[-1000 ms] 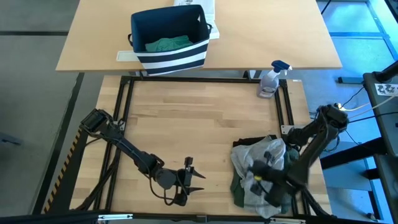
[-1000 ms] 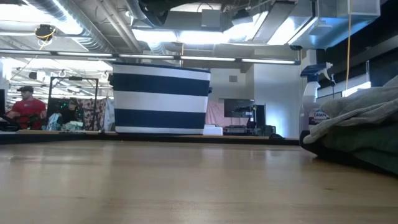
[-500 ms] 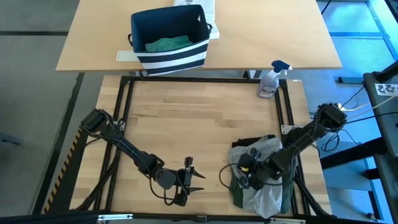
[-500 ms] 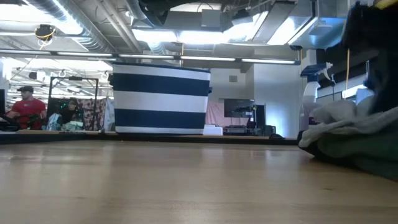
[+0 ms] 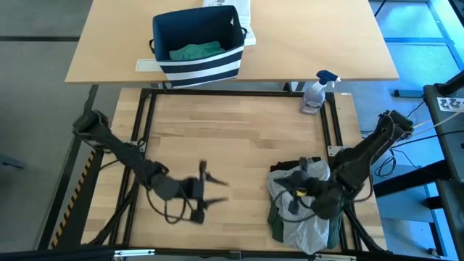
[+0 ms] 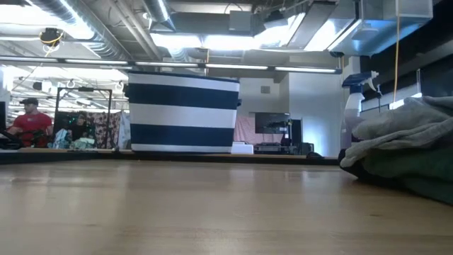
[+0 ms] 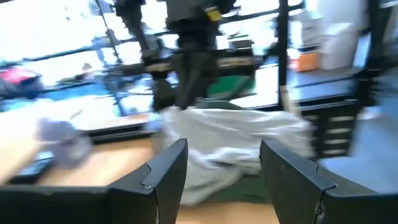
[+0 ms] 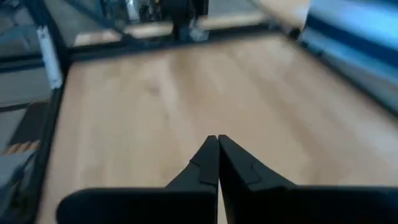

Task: Fold Laundry from Bin
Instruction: Fold the blue shorts

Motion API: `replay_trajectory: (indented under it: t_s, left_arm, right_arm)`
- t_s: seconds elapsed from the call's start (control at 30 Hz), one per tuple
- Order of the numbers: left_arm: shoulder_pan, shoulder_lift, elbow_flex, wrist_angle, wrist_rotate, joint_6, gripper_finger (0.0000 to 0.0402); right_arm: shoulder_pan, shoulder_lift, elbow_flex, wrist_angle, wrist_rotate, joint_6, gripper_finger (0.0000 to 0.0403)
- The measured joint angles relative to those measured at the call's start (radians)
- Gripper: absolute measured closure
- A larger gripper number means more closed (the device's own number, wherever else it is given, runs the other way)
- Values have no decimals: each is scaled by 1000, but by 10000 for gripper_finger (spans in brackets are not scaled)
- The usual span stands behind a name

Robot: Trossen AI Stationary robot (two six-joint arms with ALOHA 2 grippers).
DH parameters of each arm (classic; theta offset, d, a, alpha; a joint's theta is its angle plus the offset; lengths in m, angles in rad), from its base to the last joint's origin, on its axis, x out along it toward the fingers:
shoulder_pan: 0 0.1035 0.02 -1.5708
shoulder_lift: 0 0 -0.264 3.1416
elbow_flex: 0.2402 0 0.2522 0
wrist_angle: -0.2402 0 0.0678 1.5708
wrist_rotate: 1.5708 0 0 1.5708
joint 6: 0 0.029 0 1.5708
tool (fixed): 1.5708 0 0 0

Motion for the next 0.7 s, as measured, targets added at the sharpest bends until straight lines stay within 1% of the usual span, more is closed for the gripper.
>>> replay_trajectory:
  t_s: [0.07,0.1,0.17,0.23,0.33,0.43,0.53,0.6,0.7]
  left_arm:
    - [31,-55,0,-61,-15,15,207]
    - [54,-82,0,-91,-3,15,207]
    - [111,-133,0,-141,56,15,207]
    - [180,-180,0,-192,112,15,207]
    - [292,-241,0,-264,180,27,207]
    - [410,-301,0,-303,247,52,207]
    - [530,-353,0,-318,324,73,207]
    - [607,-379,0,-327,368,77,207]
    - [722,-405,0,-338,411,77,207]
  right_arm:
    - [-53,-7,16,52,19,-133,402]
    - [-87,-10,21,81,6,-204,402]
    - [-172,-10,23,164,-63,-353,402]
    - [-270,-10,23,262,-197,-497,402]
    - [-430,-10,23,408,-452,-658,402]
    - [-597,-10,23,517,-666,-737,402]
    - [-755,-10,23,610,-827,-782,402]
    - [-847,-7,23,656,-897,-788,402]
    - [-953,-5,23,697,-940,-787,402]
